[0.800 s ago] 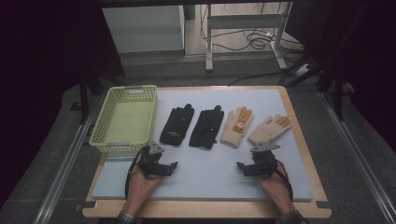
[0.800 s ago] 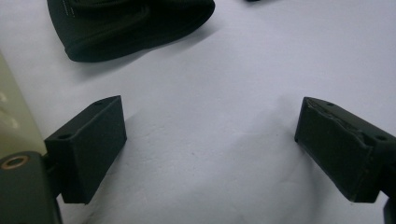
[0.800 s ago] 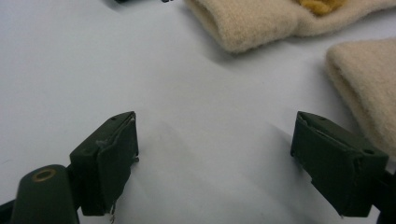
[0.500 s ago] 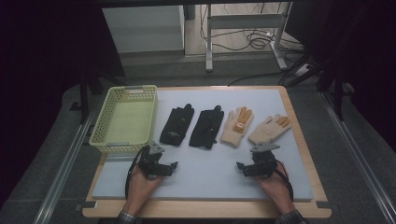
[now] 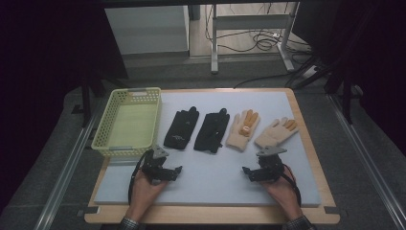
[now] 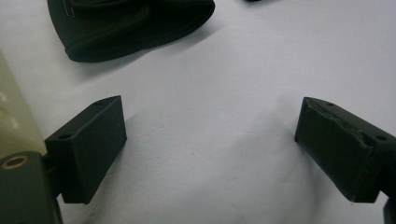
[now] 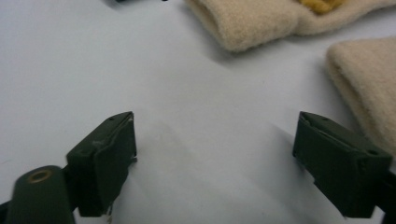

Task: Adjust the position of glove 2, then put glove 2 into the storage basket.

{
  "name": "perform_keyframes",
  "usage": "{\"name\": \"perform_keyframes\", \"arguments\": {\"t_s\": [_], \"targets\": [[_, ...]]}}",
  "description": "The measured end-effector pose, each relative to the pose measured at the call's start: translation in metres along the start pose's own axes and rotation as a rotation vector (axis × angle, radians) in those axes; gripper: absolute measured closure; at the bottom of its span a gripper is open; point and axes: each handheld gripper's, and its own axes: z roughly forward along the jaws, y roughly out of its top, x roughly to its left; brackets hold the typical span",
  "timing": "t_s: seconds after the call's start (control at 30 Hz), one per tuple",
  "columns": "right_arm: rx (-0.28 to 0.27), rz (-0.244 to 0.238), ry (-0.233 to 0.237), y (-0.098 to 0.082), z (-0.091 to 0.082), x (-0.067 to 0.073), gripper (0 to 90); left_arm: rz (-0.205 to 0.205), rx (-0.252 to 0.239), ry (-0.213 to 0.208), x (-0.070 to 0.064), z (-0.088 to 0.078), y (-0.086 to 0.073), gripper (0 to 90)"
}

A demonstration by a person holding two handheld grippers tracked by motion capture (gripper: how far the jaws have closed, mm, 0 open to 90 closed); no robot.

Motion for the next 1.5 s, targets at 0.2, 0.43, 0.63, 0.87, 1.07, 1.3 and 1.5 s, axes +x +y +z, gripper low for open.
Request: {"name": "perform_keyframes", "arguments": {"t_s": [0.2, 0.43, 0.63, 0.87, 1.07, 1.3, 1.5], "targets": [[0.002, 0.011, -0.013, 0.0, 0.0, 0.002, 12.2, 0.0, 0.0, -0.001, 0.0, 0.0, 0.0, 8.8], [-0.002, 0.015, -0.011, 0.0, -0.001, 0.002, 12.3, 0.0, 0.0, -0.001, 0.0, 0.0, 0.0, 8.8], [-0.023, 0.013, 0.003, 0.004, -0.003, 0.003, 12.3, 0.0, 0.0, 0.0, 0.0, 0.0, 0.0, 8.8], [-0.029, 0.024, 0.032, 0.011, -0.003, 0.004, 12.3, 0.0, -0.001, 0.0, 0.0, 0.0, 0.0, 8.8], [-0.026, 0.025, 0.052, 0.019, -0.002, 0.005, 12.4, 0.0, -0.001, 0.0, 0.0, 0.0, 0.0, 8.8], [-0.033, 0.009, 0.054, 0.034, 0.0, 0.008, 12.6, 0.0, 0.0, 0.0, 0.0, 0.0, 0.0, 8.8], [-0.031, -0.034, 0.045, 0.049, 0.005, 0.014, 15.9, 0.0, 0.0, 0.0, 0.0, 0.0, 0.0, 8.8]]}}
